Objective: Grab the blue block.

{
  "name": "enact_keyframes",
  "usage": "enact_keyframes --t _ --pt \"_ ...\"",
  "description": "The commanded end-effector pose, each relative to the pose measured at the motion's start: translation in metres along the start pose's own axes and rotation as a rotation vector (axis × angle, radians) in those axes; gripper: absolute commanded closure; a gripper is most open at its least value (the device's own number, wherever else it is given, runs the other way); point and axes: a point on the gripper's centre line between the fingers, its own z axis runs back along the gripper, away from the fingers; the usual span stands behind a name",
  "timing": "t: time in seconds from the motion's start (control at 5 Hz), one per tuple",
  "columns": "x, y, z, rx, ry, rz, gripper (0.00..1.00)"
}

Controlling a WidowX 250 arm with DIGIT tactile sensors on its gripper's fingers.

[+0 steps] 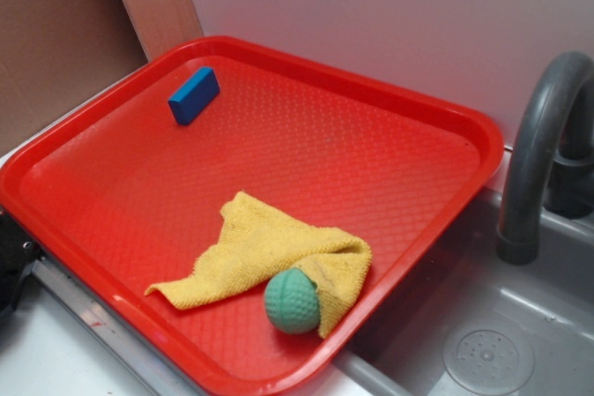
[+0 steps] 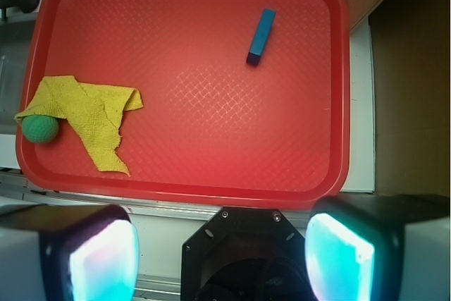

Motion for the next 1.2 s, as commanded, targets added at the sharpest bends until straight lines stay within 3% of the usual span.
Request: enact_keyframes --t 0.0,0.2,0.6,0.8,1.0 --pt "0.0 0.0 0.0 0.0 0.0 0.0 0.0" --pt "0.025 0.023 -0.008 0.075 -0.035 0.243 0.0" --pt "0.064 0.062 -0.033 0.105 -0.086 0.742 0.0" --pt "0.081 0.074 -0.06 -0.001 -0.18 0.834 0.0" --pt "0.101 0.069 -0.087 -0.072 -0.223 0.81 0.0"
